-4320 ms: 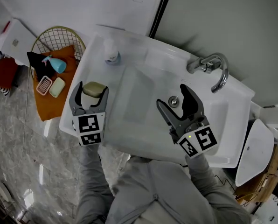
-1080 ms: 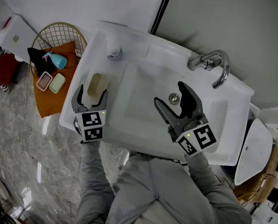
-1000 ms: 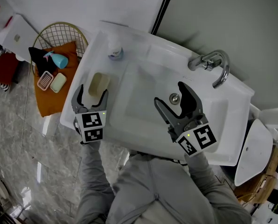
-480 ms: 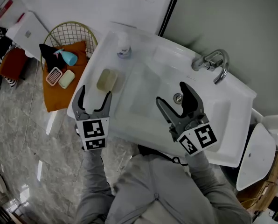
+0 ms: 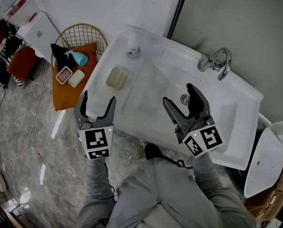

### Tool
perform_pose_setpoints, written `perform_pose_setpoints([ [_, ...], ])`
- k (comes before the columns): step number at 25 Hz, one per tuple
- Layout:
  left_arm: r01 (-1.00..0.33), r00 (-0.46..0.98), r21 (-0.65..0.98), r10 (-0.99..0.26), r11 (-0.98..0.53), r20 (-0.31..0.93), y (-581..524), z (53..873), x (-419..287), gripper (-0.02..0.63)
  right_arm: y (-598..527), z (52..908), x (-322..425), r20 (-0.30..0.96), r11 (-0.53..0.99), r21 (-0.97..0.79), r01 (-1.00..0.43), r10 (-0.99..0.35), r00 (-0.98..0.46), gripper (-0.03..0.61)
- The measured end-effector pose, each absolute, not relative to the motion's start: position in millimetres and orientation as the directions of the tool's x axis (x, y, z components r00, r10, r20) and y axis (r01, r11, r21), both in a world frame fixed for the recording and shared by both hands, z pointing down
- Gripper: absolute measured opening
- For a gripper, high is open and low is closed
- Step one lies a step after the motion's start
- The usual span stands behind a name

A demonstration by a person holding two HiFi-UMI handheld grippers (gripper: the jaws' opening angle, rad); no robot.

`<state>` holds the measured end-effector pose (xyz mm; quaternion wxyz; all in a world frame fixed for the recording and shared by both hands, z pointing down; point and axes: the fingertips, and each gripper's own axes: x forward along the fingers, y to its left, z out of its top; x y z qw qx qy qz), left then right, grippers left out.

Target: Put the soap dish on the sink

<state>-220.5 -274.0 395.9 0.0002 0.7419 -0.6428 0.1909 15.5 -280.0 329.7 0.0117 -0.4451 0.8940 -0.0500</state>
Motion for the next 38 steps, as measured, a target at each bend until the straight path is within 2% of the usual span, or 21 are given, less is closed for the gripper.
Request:
perform_pose_setpoints([
  [12, -0.959, 0.077, -0.251, -0.975, -0.130, 0.209, -226.6, 370.9, -225.5, 0.426, -250.4, 326.9, 14.3, 0.005, 0.592, -0.087, -0.801, -0.804, -0.595, 0.377],
  [38, -0.964, 0.024, -0.256, -0.985, -0.068, 0.171, -153.8, 356.1, -232.1, 0.426, -200.7, 325.4, 21.7, -0.014, 0.586, -0.061, -0.808, -0.810, -0.586, 0.377],
])
